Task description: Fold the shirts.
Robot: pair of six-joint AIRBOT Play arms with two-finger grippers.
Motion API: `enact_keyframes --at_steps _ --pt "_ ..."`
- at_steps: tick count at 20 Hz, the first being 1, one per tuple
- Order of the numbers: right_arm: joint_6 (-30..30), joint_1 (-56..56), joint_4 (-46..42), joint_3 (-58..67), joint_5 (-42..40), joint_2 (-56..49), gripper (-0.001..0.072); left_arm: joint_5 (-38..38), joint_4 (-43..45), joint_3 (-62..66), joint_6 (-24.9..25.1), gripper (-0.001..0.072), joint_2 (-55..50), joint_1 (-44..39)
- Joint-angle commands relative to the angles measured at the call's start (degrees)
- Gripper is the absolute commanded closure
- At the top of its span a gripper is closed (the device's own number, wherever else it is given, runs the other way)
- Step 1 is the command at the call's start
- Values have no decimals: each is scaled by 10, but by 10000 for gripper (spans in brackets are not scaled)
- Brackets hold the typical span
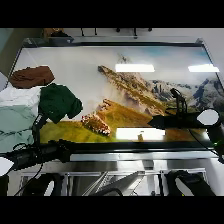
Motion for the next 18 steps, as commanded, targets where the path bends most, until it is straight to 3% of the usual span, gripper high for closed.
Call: enact_keyframes --at_steps 1,8,10,18 --pt "0 0 2 -1 0 0 692 1 0 -2 0 700 1 0" --pt "0 0 2 -2 0 -1 692 0 1 -31 2 700 0 0" --pt "0 0 2 -2 0 -2 692 -2 24 -29 52 700 0 0" --pt "0 0 2 -2 8 -4 692 33 16 -29 51 701 0 0"
